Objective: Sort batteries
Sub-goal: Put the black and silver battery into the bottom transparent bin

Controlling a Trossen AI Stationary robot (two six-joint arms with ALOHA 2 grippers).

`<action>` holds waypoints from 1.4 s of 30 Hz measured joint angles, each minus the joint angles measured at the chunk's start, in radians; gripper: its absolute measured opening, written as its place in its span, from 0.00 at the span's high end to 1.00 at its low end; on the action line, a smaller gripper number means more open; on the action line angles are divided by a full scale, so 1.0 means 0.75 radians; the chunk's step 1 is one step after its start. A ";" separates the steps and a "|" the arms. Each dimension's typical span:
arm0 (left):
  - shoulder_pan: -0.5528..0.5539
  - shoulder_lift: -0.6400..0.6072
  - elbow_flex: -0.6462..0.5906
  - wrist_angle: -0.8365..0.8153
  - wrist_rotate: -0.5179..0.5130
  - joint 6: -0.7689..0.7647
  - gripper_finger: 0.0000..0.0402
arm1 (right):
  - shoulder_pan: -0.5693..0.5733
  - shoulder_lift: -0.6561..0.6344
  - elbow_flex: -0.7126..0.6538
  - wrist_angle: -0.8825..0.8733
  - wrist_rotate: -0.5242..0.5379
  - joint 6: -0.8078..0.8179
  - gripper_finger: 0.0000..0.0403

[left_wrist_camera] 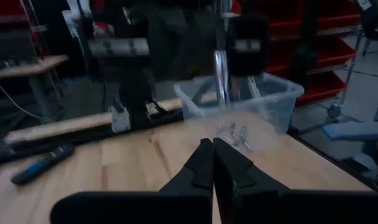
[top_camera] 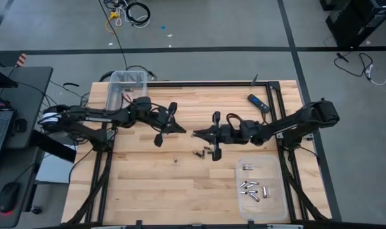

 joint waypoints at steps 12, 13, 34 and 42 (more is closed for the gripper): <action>-0.033 0.049 -0.003 0.125 -0.031 -0.033 0.67 | -0.019 0.122 -0.005 0.279 -0.064 -0.101 1.00; -0.039 0.049 -0.003 0.126 -0.033 -0.033 0.65 | -0.024 0.122 -0.005 0.289 -0.064 -0.101 1.00; -0.071 0.049 -0.002 0.300 -0.218 -0.141 0.56 | -0.065 0.121 -0.004 0.326 -0.061 -0.121 1.00; -0.071 0.049 -0.002 0.327 -0.261 -0.140 0.56 | -0.088 0.121 -0.004 0.328 -0.061 -0.123 1.00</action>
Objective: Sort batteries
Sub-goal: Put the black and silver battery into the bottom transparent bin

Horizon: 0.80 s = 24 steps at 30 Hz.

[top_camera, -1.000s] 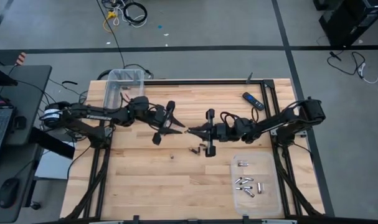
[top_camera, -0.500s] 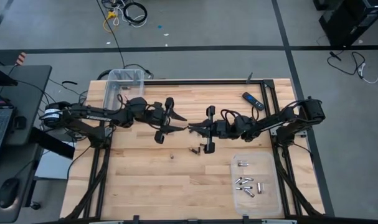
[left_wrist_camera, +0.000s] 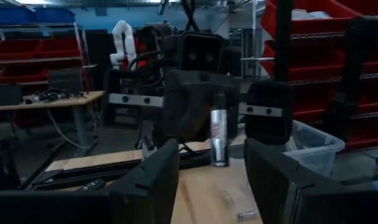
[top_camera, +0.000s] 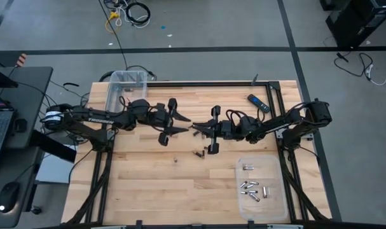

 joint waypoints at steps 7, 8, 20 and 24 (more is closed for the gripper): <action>0.000 0.051 0.001 0.060 -0.037 -0.003 0.56 | -0.003 -0.002 0.000 0.017 0.000 -0.014 1.00; 0.000 0.067 0.001 0.086 -0.037 -0.006 0.56 | -0.005 -0.002 0.000 0.020 0.000 -0.013 1.00; 0.000 0.112 0.001 0.163 -0.038 -0.057 0.60 | -0.007 -0.002 0.001 0.011 0.034 -0.044 1.00; 0.000 0.112 0.001 0.165 -0.037 -0.064 0.73 | -0.007 -0.002 0.001 -0.008 0.046 -0.045 1.00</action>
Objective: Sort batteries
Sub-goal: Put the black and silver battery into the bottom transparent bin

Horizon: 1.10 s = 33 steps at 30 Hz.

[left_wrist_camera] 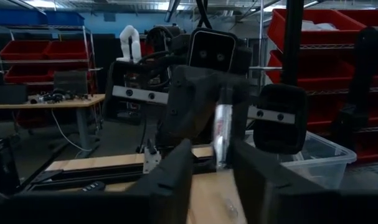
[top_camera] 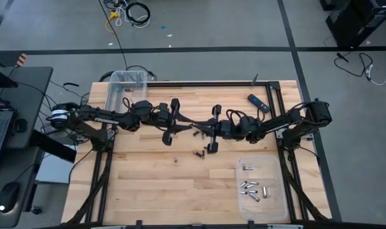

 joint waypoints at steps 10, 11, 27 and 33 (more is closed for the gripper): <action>0.000 -0.002 0.000 -0.118 -0.005 -0.033 0.97 | 0.031 -0.003 0.001 -0.104 0.145 0.023 0.86; 0.000 -0.001 0.000 -0.147 -0.006 -0.028 0.97 | 0.040 -0.007 0.001 -0.112 0.182 0.022 0.83; -0.023 -0.001 -0.001 -0.638 -0.162 0.415 0.98 | 0.121 -0.188 0.052 -0.829 0.299 0.339 0.65; -0.090 -0.001 -0.001 -0.583 -0.315 0.552 0.98 | 0.123 -0.194 0.095 -1.144 0.269 0.471 0.63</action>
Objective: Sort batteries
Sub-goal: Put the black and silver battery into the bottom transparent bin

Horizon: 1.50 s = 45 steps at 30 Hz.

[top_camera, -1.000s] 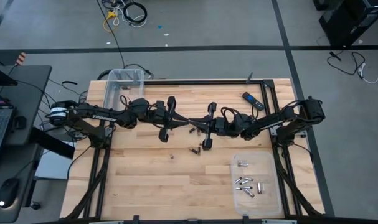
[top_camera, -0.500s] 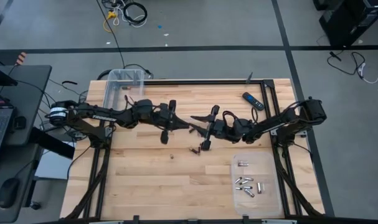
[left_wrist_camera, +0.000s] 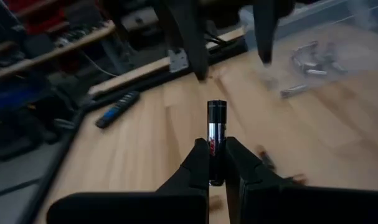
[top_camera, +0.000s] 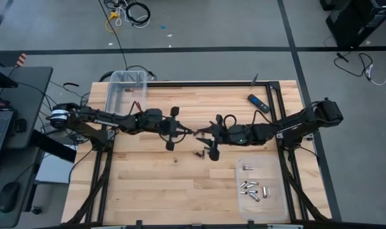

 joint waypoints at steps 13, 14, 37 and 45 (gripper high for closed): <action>-0.076 0.000 0.000 0.160 -0.057 0.054 0.98 | -0.007 0.019 0.006 0.058 0.011 -0.038 0.62; -0.080 0.000 0.000 0.171 -0.056 0.054 0.98 | -0.007 0.019 0.006 0.070 0.011 -0.052 0.62; -0.081 0.000 0.000 0.239 -0.091 0.045 0.98 | -0.021 0.019 0.005 0.225 0.014 -0.363 0.63; -0.081 0.000 0.000 0.275 -0.092 0.044 0.98 | -0.021 0.019 0.005 0.230 0.014 -0.400 0.69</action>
